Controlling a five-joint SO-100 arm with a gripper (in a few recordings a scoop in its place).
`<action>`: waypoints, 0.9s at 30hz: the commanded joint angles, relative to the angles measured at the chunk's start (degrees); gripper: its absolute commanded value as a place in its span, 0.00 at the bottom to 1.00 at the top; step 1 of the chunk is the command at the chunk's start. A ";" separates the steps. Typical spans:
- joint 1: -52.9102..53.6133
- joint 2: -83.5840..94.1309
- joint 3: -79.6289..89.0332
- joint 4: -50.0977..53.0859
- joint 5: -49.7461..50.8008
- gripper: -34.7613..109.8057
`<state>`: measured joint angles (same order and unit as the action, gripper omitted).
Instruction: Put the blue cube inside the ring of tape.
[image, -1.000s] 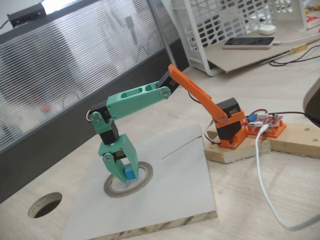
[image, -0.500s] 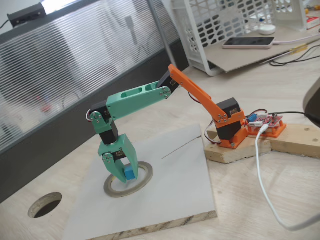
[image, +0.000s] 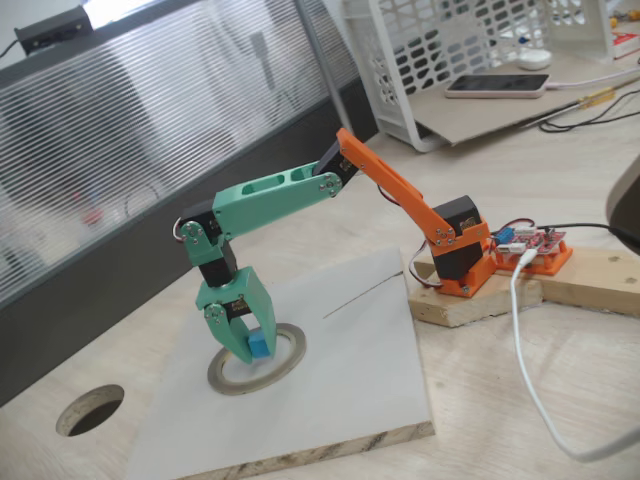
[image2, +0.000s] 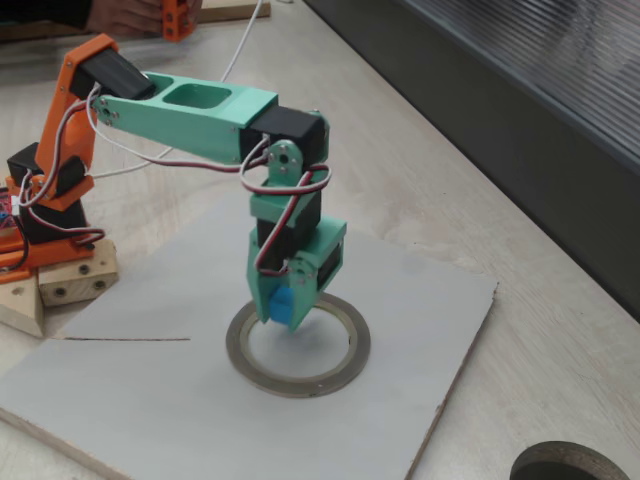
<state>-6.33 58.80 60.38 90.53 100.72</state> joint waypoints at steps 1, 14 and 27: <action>1.41 2.11 -0.70 0.62 0.35 0.28; 1.49 2.11 -0.70 4.66 0.44 0.40; 1.49 2.20 -0.70 6.06 0.44 0.46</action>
<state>-4.13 58.80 60.38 94.31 100.72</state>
